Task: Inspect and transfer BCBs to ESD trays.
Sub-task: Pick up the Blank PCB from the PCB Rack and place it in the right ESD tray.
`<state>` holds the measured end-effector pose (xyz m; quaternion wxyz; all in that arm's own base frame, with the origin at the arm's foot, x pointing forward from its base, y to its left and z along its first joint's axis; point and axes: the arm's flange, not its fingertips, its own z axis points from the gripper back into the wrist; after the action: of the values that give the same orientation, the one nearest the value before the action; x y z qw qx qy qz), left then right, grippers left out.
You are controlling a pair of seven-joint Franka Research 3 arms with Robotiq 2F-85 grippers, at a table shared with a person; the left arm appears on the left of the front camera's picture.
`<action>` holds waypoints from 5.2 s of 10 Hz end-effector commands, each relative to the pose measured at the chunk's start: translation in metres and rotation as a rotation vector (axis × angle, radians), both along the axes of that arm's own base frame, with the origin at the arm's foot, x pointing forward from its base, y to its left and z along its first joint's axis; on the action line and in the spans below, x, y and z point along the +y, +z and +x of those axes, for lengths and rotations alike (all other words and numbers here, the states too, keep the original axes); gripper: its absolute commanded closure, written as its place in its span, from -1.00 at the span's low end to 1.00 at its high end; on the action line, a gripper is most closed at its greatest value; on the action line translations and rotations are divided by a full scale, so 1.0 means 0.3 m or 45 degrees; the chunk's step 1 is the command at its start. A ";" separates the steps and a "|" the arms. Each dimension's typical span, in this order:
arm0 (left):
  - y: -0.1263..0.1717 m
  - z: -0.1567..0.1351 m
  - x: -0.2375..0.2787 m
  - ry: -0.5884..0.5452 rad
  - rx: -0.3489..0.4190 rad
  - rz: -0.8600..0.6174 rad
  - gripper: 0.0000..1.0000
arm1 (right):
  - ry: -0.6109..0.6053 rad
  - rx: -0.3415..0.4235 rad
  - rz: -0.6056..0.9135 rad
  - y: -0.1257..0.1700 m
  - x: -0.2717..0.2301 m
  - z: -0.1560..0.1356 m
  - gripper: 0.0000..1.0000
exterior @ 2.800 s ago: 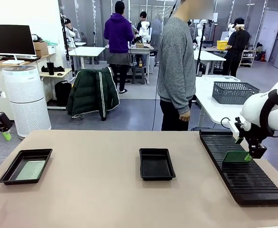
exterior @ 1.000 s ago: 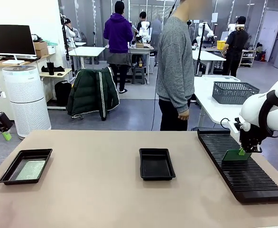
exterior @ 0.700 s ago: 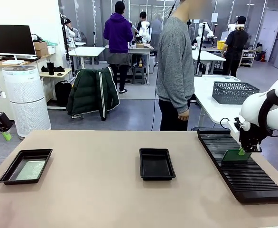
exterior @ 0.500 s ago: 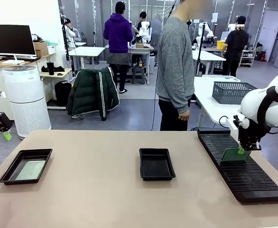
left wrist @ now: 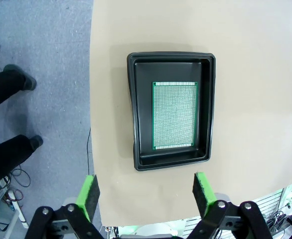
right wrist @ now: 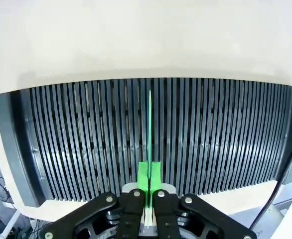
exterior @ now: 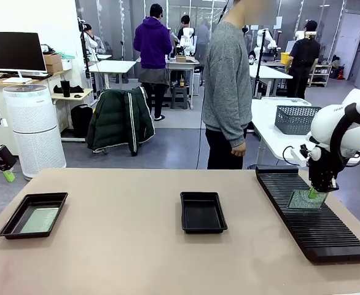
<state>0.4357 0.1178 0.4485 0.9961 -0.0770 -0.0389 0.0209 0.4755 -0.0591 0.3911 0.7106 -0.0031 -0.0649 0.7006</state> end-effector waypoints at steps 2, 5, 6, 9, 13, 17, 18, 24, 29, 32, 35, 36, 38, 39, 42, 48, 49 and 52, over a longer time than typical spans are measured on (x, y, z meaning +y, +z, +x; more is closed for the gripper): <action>-0.010 -0.001 0.004 -0.002 -0.018 -0.002 -1.00 | -0.059 0.023 -0.071 0.120 -0.006 -0.037 0.96; -0.010 -0.001 0.004 -0.002 -0.018 -0.002 -1.00 | -0.111 0.048 -0.104 0.281 0.006 -0.125 0.96; -0.010 -0.001 0.004 -0.002 -0.018 -0.002 -1.00 | -0.156 0.057 -0.105 0.349 0.004 -0.158 0.96; -0.010 -0.001 0.004 -0.002 -0.018 -0.002 -1.00 | -0.229 0.060 -0.088 0.527 0.002 -0.239 0.96; -0.010 -0.001 0.004 -0.002 -0.018 -0.002 -1.00 | -0.252 0.018 -0.030 0.752 -0.008 -0.307 0.96; -0.010 -0.001 0.004 -0.002 -0.018 -0.002 -1.00 | -0.266 -0.007 -0.001 0.898 -0.029 -0.337 0.96; -0.010 -0.001 0.004 -0.002 -0.018 -0.002 -1.00 | -0.271 -0.018 0.002 0.917 -0.026 -0.342 0.96; -0.010 -0.001 0.004 -0.002 -0.018 -0.002 -1.00 | -0.244 -0.044 -0.029 0.920 -0.042 -0.357 0.96; -0.010 -0.001 0.004 -0.002 -0.018 -0.002 -1.00 | -0.244 -0.044 -0.029 0.920 -0.042 -0.357 0.96; -0.010 -0.001 0.004 -0.002 -0.018 -0.002 -1.00 | -0.374 0.009 0.028 0.910 -0.014 -0.325 0.96; -0.010 -0.001 0.004 -0.002 -0.018 -0.002 -1.00 | -0.687 0.125 0.117 0.860 0.108 -0.308 0.96; -0.010 -0.001 0.004 -0.002 -0.018 -0.002 -1.00 | -0.794 0.145 0.140 0.833 0.160 -0.307 0.96; -0.010 -0.001 0.004 -0.002 -0.018 -0.002 -1.00 | -1.060 0.197 0.225 0.781 0.293 -0.315 0.96; -0.010 -0.001 0.004 -0.002 -0.018 -0.002 -1.00 | -1.217 0.242 0.275 0.760 0.358 -0.319 0.96; -0.010 -0.001 0.004 -0.002 -0.018 -0.002 -1.00 | -1.591 0.290 0.428 0.672 0.540 -0.342 0.96; -0.010 -0.001 0.004 -0.002 -0.018 -0.002 -1.00 | -1.977 0.436 0.744 0.427 0.843 -0.291 0.96; -0.010 -0.001 0.004 -0.002 -0.018 -0.002 -1.00 | -1.995 0.457 0.754 0.383 0.889 -0.274 0.96; -0.010 -0.001 0.004 -0.002 -0.018 -0.002 -1.00 | -1.961 0.460 0.774 0.246 0.996 -0.208 0.96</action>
<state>0.4358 0.1176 0.4483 0.9961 -0.0770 -0.0388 0.0206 0.4041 0.2295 0.4774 0.9617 0.2467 -0.1104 -0.0462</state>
